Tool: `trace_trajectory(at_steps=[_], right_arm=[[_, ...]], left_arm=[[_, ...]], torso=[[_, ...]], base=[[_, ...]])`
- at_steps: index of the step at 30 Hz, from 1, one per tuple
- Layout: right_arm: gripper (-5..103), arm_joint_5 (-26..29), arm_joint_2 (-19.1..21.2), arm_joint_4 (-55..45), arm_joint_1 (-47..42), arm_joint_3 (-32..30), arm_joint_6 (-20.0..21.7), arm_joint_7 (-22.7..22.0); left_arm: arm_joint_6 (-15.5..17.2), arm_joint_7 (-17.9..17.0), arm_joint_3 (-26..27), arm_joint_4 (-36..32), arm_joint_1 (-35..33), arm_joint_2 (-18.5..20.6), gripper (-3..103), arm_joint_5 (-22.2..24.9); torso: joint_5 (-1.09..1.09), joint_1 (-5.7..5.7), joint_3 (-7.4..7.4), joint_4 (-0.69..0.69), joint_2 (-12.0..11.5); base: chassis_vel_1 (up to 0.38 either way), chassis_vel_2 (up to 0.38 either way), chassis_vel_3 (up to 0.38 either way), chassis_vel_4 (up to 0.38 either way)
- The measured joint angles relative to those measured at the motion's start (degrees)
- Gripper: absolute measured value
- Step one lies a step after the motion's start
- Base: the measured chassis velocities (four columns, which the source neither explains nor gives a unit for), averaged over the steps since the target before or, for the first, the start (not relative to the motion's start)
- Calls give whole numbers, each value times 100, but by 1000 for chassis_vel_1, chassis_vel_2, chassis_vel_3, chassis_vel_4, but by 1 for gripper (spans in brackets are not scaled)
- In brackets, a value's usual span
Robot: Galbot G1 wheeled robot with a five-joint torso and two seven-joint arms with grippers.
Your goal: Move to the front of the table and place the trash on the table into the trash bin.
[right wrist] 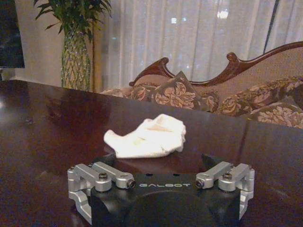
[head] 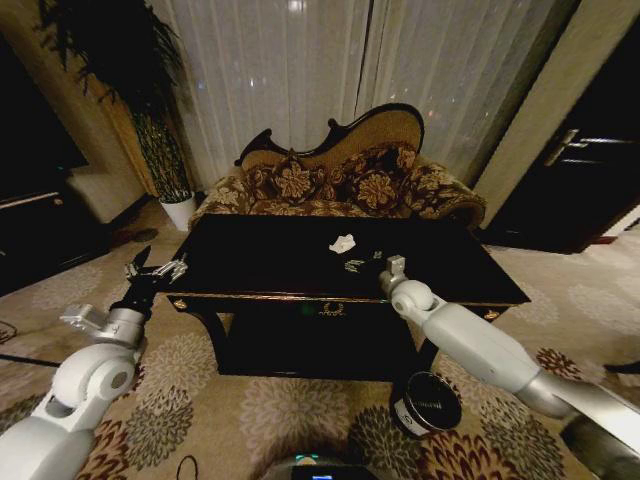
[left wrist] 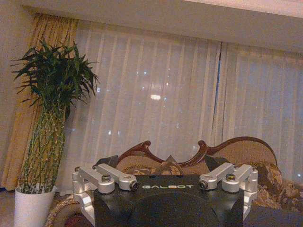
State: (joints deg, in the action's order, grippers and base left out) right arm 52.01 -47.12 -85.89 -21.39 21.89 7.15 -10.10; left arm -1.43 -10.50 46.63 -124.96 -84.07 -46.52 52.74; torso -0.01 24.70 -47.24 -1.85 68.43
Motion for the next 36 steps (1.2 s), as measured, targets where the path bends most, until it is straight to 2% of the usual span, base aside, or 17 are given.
trace_trajectory(at_steps=[8,19,20,22,23,26,29,30,33,35,36], right_arm=[[100,27,-190,407,590,387,-42,60],[101,-38,-393,686,782,641,-127,183],[96,-42,-399,693,787,651,-131,190],[96,-49,-402,696,792,662,-137,198],[86,-61,-403,695,794,675,-149,209],[80,-65,-402,684,794,679,-157,209],[64,-70,-387,649,764,678,-168,208],[64,-70,-387,649,764,678,-168,208],[48,-74,-338,566,700,650,-169,196],[48,-75,-330,551,688,643,-169,193],[43,-76,-318,534,673,634,-169,192]], left_arm=[[0,0,0,0,0,0,100,0],[0,0,0,0,0,0,100,0],[0,0,0,0,0,0,100,0],[0,0,0,0,0,0,100,0],[0,0,0,0,0,0,100,0],[0,0,0,0,0,0,100,0],[0,0,0,0,0,0,100,0],[0,0,0,0,0,0,100,0],[0,0,0,0,0,0,100,0],[0,0,0,0,0,0,100,0],[0,0,0,0,0,0,100,0]], torso=[[-1,0,0,1,0],[0,0,0,0,0],[0,1,0,0,0],[0,0,0,0,0],[0,0,0,0,1],[0,0,0,0,1],[0,0,0,1,1],[0,0,0,1,1],[0,0,0,0,1],[1,0,0,0,1],[1,0,0,0,1]], base=[[0,0,0,0],[0,0,0,0],[0,0,0,0],[0,0,0,0],[0,0,0,0],[0,0,0,0],[0,0,0,0],[0,0,0,0],[0,0,0,0],[0,0,0,0],[0,0,0,0]])
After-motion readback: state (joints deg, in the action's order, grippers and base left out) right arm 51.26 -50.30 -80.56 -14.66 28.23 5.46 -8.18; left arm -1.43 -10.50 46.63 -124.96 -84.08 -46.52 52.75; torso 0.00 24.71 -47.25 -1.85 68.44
